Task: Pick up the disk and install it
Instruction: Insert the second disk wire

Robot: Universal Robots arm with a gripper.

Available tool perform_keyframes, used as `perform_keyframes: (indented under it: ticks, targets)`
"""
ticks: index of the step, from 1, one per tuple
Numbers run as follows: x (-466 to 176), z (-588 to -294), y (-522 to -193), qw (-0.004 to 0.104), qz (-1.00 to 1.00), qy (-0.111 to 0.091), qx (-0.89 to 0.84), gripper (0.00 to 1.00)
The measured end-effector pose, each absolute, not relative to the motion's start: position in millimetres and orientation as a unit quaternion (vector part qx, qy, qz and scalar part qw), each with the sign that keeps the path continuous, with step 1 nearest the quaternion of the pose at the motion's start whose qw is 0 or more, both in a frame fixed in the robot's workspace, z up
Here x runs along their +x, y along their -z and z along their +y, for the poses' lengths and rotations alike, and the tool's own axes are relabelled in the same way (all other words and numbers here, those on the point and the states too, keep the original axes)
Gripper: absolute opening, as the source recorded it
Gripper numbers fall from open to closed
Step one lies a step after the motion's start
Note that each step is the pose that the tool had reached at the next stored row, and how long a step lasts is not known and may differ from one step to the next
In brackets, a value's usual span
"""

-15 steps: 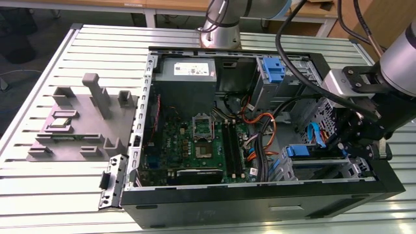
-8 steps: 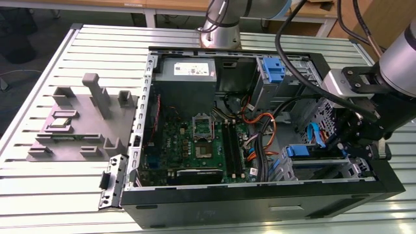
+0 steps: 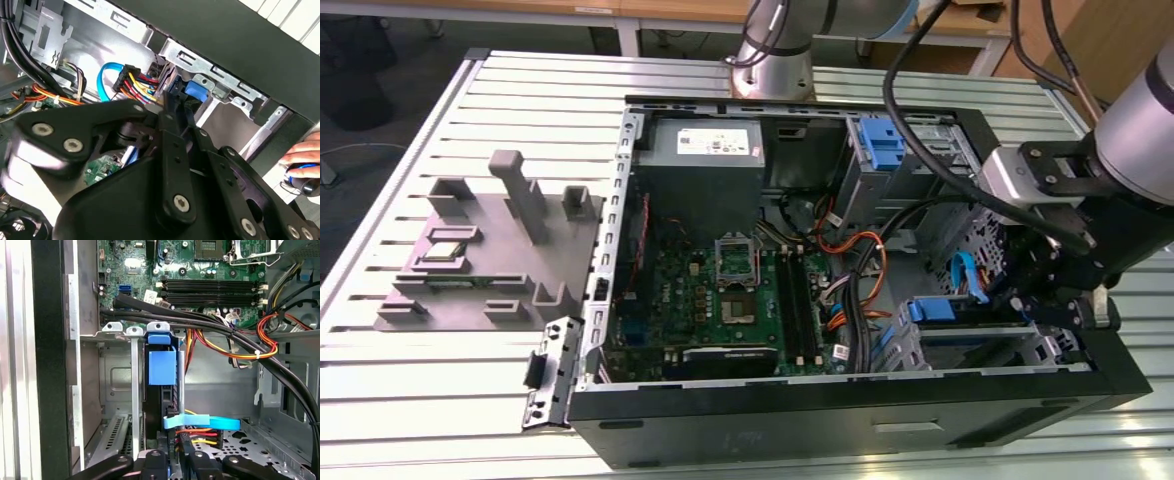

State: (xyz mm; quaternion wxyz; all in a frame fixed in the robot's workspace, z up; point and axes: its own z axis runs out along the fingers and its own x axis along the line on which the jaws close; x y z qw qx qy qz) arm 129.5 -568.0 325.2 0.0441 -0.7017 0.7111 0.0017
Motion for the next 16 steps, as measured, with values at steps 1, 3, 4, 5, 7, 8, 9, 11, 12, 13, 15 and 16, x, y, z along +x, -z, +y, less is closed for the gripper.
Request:
perform_keyframes:
  ticks: [1, 3, 4, 5, 7, 8, 9, 11, 12, 13, 15, 16]
  targets:
    - [129.5, -568.0, -325.7, 0.044, 0.711, -0.001, -0.702, 0.23]
    - [129.5, -568.1, -326.5, 0.043, 0.711, -0.001, -0.702, 0.23]
    - [129.5, -568.0, -327.8, 0.043, 0.711, -0.001, -0.702, 0.23]
    - [129.5, -568.0, -330.0, 0.043, 0.711, -0.001, -0.702, 0.23]
    - [129.5, -568.0, -335.5, 0.043, 0.711, -0.001, -0.702, 0.23]
    - [129.5, -568.0, -338.9, 0.043, 0.711, -0.001, -0.702, 0.23]
    - [129.5, -568.0, -341.9, 0.043, 0.711, -0.001, -0.702, 0.23]
    - [129.5, -568.0, -347.9, 0.043, 0.711, -0.001, -0.702, 0.23]
    - [129.5, -568.0, -350.4, 0.043, 0.711, -0.001, -0.702, 0.23]
    - [129.5, -568.0, -351.8, 0.043, 0.711, -0.001, -0.702, 0.23]
    - [129.5, -568.0, -351.9, 0.043, 0.711, -0.001, -0.702, 0.23]
    - [129.5, -568.0, -351.8, 0.044, 0.711, -0.001, -0.702, 0.23]
